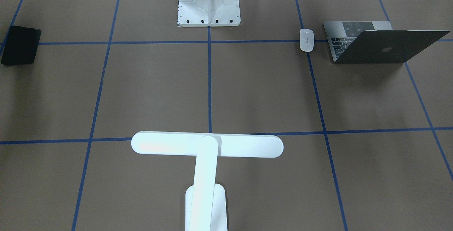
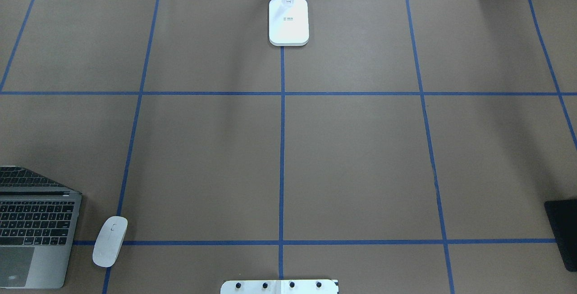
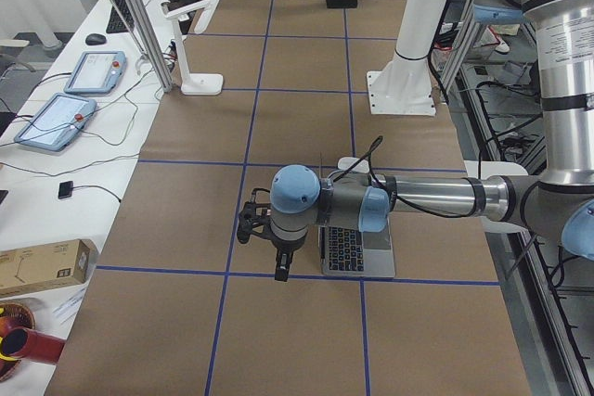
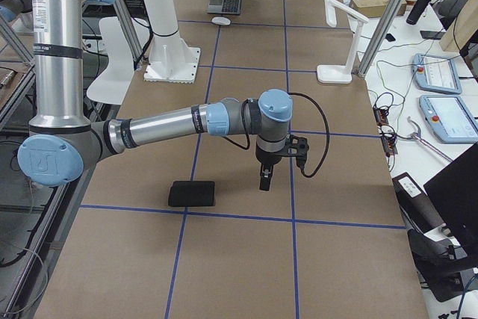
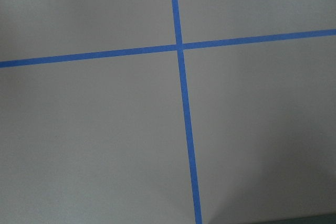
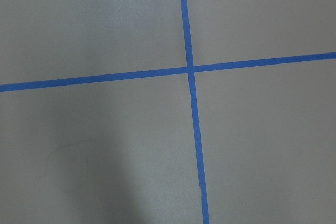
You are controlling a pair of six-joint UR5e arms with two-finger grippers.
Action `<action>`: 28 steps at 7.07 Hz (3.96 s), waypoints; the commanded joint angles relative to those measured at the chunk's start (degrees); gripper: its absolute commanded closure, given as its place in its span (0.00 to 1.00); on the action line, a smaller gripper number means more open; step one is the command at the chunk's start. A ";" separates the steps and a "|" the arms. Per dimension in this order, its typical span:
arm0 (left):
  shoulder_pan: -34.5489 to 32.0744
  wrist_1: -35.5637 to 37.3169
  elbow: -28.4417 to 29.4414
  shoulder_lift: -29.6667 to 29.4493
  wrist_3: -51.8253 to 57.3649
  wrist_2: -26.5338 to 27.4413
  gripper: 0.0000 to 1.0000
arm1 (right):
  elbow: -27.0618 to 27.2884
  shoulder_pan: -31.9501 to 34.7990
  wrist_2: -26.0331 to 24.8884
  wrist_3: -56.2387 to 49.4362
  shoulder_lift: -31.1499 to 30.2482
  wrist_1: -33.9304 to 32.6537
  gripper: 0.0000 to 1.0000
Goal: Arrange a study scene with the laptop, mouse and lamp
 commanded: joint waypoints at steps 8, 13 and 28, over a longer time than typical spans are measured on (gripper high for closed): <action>-1.87 5.10 -9.06 6.68 -18.58 -0.09 0.00 | 0.48 -1.24 -4.41 -0.11 -2.41 0.56 0.00; -1.35 4.31 -15.59 11.20 -48.19 -4.04 0.00 | 4.59 -1.25 -3.18 0.06 -6.45 0.65 0.00; 23.52 -15.64 -15.77 8.47 -113.63 4.11 0.00 | 7.33 -1.25 3.85 -0.29 -12.44 0.74 0.00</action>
